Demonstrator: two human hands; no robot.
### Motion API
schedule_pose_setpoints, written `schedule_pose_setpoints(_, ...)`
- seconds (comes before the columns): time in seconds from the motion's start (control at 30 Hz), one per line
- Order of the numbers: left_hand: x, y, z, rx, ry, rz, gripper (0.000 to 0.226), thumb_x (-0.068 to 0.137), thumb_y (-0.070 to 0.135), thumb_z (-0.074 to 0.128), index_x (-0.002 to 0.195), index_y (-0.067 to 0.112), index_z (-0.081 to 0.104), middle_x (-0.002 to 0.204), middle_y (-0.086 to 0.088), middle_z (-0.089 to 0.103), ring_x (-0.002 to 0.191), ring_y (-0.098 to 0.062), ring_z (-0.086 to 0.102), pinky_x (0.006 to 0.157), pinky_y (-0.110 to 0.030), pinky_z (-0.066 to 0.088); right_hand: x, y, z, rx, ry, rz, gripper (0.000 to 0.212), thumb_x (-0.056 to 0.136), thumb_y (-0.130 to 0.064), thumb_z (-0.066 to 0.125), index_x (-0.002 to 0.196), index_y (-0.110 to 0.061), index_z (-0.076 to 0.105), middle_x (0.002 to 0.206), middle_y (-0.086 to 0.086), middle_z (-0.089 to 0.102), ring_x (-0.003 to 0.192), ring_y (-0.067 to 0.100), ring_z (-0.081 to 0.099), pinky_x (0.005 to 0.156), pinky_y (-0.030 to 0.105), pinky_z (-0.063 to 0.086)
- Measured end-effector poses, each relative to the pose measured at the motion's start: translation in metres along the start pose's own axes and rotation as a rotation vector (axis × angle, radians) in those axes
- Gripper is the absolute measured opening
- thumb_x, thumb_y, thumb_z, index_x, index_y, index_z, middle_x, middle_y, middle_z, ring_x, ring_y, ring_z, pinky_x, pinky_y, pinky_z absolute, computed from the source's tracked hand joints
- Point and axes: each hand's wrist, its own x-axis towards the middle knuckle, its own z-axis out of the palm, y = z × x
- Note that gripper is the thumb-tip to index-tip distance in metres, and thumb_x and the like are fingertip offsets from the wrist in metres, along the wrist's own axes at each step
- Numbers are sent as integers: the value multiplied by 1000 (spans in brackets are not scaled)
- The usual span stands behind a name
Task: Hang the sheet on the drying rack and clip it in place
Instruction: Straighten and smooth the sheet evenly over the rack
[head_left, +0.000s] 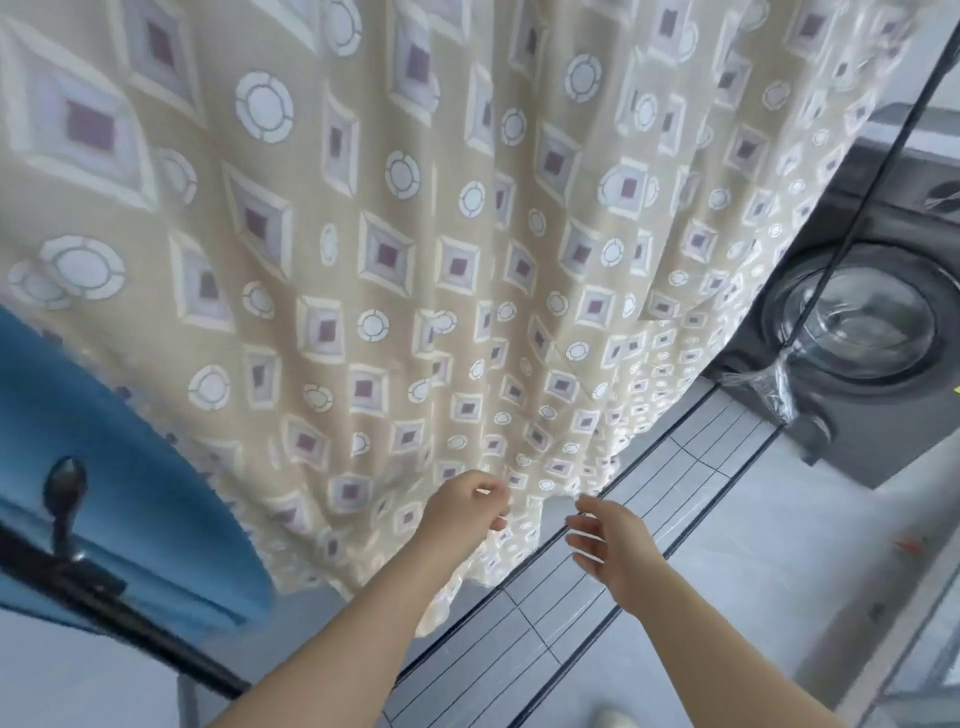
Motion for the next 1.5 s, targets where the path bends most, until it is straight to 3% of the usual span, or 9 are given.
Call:
schedule_pose_setpoints(0.4,93,116,141,-141,5,-19,8,93,17,52,93,17,60,78,1,63,65,-7,60,63,-19,44,71,-141,-114,-45,-4,-9,8,91,-20,57,92,-12,60,75,4,60,65,19,56,62,27,45)
schedule_pose_setpoints(0.8,189,197,200,-310,20,-65,14,93,15,50,84,22,58,78,0,60,66,-12,59,62,-25,44,118,-235,-175,15,41,-101,9,91,-21,58,90,-13,59,77,4,61,67,19,58,67,28,47)
schedule_pose_setpoints(0.9,213,208,220,-243,88,-46,5,89,19,55,92,23,55,88,1,59,71,-15,60,67,-29,45,131,-258,-180,14,35,-129,9,91,-22,57,89,-13,58,78,4,61,67,19,57,64,28,47)
schedule_pose_setpoints(0.97,233,216,234,-226,134,-54,20,85,22,61,102,20,52,90,0,56,79,-18,58,69,-31,46,145,-275,-182,15,28,-135,9,91,-22,57,89,-13,59,79,4,61,67,18,58,63,27,46)
schedule_pose_setpoints(1.03,253,225,246,-374,142,-89,33,82,23,66,111,18,51,95,-1,54,87,-19,55,69,-31,46,160,-293,-185,4,6,-135,9,91,-24,57,91,-15,59,81,3,62,68,18,58,62,27,46)
schedule_pose_setpoints(1.2,295,238,261,-1144,47,-313,43,84,34,66,123,24,50,116,-2,44,107,-17,52,86,-33,41,195,-339,-206,11,-24,-115,12,91,-24,59,97,-13,60,86,4,64,70,19,59,65,29,48)
schedule_pose_setpoints(1.27,310,245,267,-1270,25,-280,28,85,37,63,109,23,57,104,3,50,113,-14,51,87,-31,40,205,-357,-218,29,-37,-127,14,90,-24,59,99,-12,61,87,5,64,70,19,59,65,29,49)
schedule_pose_setpoints(1.37,317,265,275,-1358,-3,-221,15,82,32,62,81,17,57,82,2,54,82,-14,54,82,-30,43,217,-379,-233,43,-66,-118,14,91,-25,58,98,-13,61,88,4,64,72,20,59,67,29,48)
schedule_pose_setpoints(1.5,327,295,277,-1488,38,-78,46,61,36,69,99,14,60,112,-4,60,100,-21,57,85,-36,42,234,-416,-235,52,-124,-135,18,92,-29,56,100,-14,61,91,4,65,74,20,59,66,29,48)
